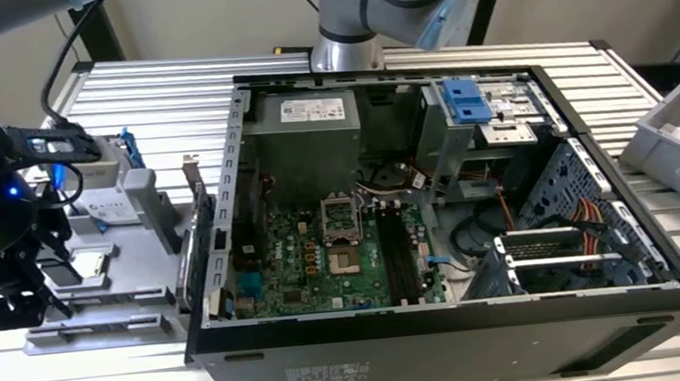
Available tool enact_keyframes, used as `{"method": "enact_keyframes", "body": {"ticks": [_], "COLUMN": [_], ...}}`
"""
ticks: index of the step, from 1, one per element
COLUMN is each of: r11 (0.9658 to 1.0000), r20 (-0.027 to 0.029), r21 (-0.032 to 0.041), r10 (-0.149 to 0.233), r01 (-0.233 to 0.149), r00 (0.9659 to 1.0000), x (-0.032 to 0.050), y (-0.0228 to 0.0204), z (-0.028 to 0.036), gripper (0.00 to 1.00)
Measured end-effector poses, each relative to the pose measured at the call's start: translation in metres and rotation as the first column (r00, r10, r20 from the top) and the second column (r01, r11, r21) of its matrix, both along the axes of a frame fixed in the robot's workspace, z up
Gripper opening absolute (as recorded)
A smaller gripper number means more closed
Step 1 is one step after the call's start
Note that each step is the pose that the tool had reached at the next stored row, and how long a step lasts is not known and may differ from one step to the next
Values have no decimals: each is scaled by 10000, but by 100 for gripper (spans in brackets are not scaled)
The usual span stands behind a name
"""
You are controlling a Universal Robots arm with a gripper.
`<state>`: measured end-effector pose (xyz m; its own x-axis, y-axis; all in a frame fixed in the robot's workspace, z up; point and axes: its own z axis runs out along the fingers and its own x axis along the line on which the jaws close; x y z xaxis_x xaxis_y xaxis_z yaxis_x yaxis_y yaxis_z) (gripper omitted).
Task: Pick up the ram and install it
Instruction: 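Pick up the ram and move it above insertion slot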
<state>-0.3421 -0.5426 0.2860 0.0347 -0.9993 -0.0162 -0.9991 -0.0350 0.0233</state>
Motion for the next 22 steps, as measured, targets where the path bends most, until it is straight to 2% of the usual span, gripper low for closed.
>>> {"method": "enact_keyframes", "body": {"ticks": [22], "r11": [10000], "r20": [-26], "r21": [-70], "r10": [0], "r01": [-1], "r00": [10000], "x": [0], "y": [14], "z": [-184], "gripper": [100]}}
